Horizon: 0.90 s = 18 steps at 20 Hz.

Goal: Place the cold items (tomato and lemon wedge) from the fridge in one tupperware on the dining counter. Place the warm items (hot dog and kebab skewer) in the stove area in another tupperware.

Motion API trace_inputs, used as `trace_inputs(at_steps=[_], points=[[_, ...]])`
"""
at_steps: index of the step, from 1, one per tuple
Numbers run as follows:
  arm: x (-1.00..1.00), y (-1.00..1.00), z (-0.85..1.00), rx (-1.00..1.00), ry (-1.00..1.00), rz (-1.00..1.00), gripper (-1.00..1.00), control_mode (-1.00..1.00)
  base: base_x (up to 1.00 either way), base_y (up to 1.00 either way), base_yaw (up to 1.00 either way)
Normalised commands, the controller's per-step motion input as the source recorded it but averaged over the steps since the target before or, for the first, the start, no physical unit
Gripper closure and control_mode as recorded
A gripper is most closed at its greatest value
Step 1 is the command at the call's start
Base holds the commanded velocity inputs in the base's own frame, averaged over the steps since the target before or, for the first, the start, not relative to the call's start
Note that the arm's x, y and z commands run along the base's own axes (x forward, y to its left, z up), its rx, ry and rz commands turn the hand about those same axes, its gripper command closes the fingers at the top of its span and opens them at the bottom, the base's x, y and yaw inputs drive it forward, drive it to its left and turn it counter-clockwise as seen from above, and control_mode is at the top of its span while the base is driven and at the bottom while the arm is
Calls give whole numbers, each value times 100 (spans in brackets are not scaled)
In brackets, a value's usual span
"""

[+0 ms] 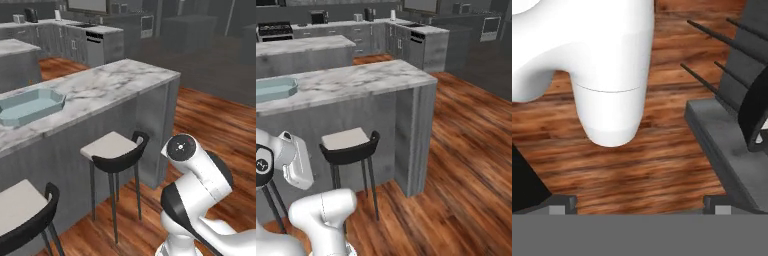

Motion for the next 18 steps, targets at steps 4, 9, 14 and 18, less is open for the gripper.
trace_inputs(at_steps=[4, 9, 14, 18], points=[[0, 0, 0, 0, 0, 0, -100, 100, 27, -100, -23], [0, 0, 0, 0, 0, 0, -100, 100, 38, -100, -22], [0, 0, 0, 0, 0, 0, -100, 100, 53, -100, -19], [0, 0, 0, 0, 0, 0, -100, 100, 71, -95, -14]])
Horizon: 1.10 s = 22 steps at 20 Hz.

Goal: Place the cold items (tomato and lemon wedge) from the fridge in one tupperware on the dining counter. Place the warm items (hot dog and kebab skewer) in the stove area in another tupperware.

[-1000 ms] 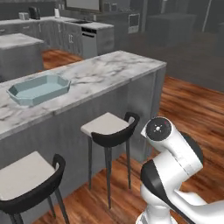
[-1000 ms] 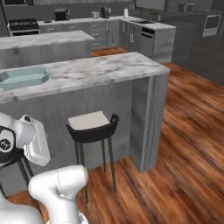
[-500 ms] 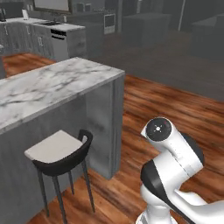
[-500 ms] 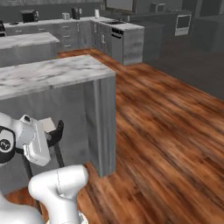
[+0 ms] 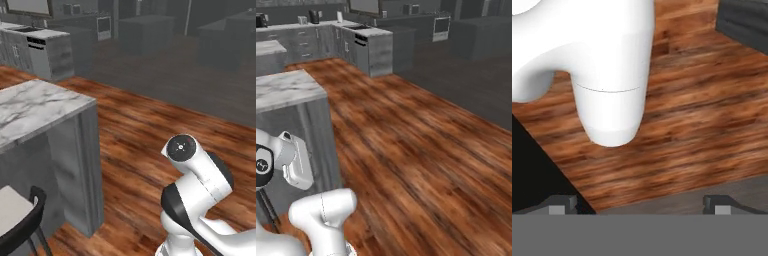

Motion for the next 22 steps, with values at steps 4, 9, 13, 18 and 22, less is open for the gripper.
trace_inputs(at_steps=[4, 9, 13, 18, 22], points=[[0, 0, 0, 0, 0, 0, -100, 100, 96, -78, -8], [0, 0, 0, 0, 0, 0, -100, 100, 100, -77, -1], [0, 0, 0, 0, 0, 0, -100, 100, 95, -70, 7], [0, 0, 0, 0, 0, 0, -100, 100, 99, -58, 13], [0, 0, 0, 0, 0, 0, -100, 100, 100, -41, 21]])
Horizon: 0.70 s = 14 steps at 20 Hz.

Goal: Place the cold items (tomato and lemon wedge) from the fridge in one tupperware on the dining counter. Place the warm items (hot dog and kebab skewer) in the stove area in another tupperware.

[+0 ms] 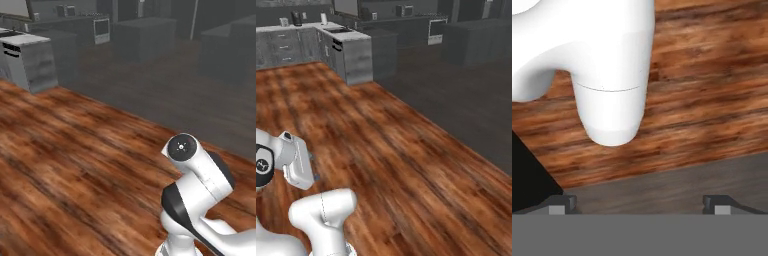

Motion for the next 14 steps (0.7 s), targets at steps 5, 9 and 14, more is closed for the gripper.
trace_inputs(at_steps=[5, 9, 14], points=[[0, 0, 0, 0, 0, 0, -100, 100, 100, -9, 24], [0, 0, 0, 0, 0, 0, -100, 100, 100, 0, 30], [0, 0, 0, 0, 0, 0, -100, 100, 100, 6, 33]])
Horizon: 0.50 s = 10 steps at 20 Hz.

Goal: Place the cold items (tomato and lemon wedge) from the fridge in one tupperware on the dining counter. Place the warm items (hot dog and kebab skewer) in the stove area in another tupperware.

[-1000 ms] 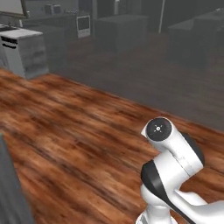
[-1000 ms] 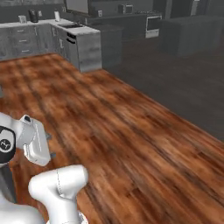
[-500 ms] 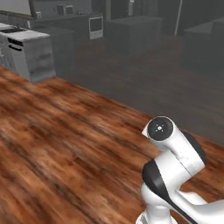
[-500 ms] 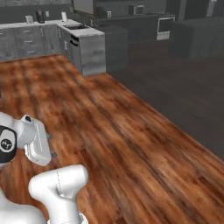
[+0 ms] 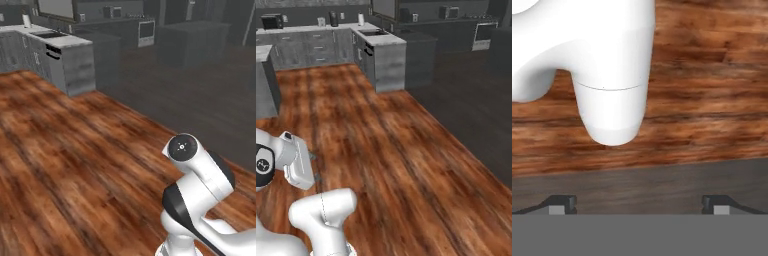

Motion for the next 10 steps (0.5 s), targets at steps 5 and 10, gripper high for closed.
trace_inputs(at_steps=[5, 10], points=[[0, 0, 0, 0, 0, 0, -100, 100, 100, 0, 21], [0, 0, 0, 0, 0, 0, -100, 100, 100, 0, 3]])
